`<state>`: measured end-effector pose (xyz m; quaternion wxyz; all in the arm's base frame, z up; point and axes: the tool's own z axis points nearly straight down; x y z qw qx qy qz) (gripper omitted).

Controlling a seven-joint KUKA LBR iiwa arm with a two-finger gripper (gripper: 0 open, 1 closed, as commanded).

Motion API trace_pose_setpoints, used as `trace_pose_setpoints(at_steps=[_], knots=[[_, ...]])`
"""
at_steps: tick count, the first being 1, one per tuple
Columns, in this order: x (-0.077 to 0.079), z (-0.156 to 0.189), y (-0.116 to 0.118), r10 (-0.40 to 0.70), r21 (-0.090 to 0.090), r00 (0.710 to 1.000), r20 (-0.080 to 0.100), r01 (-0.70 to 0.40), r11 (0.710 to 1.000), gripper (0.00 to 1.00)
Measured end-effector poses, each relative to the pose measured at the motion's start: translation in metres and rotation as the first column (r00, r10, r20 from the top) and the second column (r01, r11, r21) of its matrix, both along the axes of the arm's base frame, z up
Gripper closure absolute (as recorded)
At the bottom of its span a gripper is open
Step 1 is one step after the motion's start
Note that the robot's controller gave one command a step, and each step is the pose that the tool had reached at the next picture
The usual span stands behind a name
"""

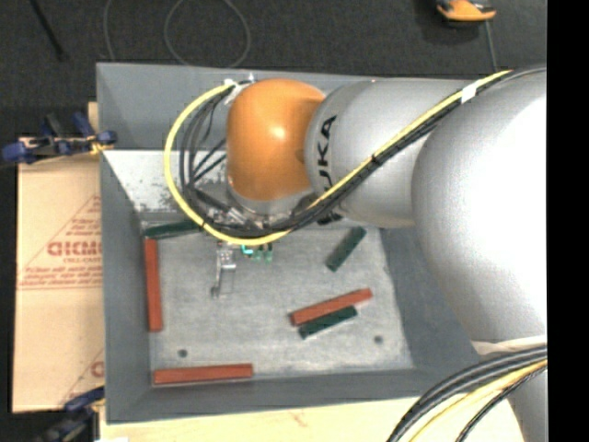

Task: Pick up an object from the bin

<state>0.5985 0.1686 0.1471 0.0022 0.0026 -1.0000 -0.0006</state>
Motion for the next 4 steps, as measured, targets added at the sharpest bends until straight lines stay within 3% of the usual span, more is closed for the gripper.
trace_pose_setpoints(at_steps=[1, 2, 3, 4], knots=[[0.028, -0.068, -0.052, -0.016, -0.003, 1.000, 0.003, 0.016, 1.000, 0.00], [0.042, -0.013, -0.107, -0.071, -0.002, 0.997, 0.015, 0.071, 0.997, 0.00], [0.026, 0.011, -0.158, 0.098, -0.005, 0.995, 0.009, -0.098, 0.995, 0.00], [-0.028, -0.066, -0.219, 0.126, -0.001, 0.992, -0.002, -0.126, 0.992, 0.00]])
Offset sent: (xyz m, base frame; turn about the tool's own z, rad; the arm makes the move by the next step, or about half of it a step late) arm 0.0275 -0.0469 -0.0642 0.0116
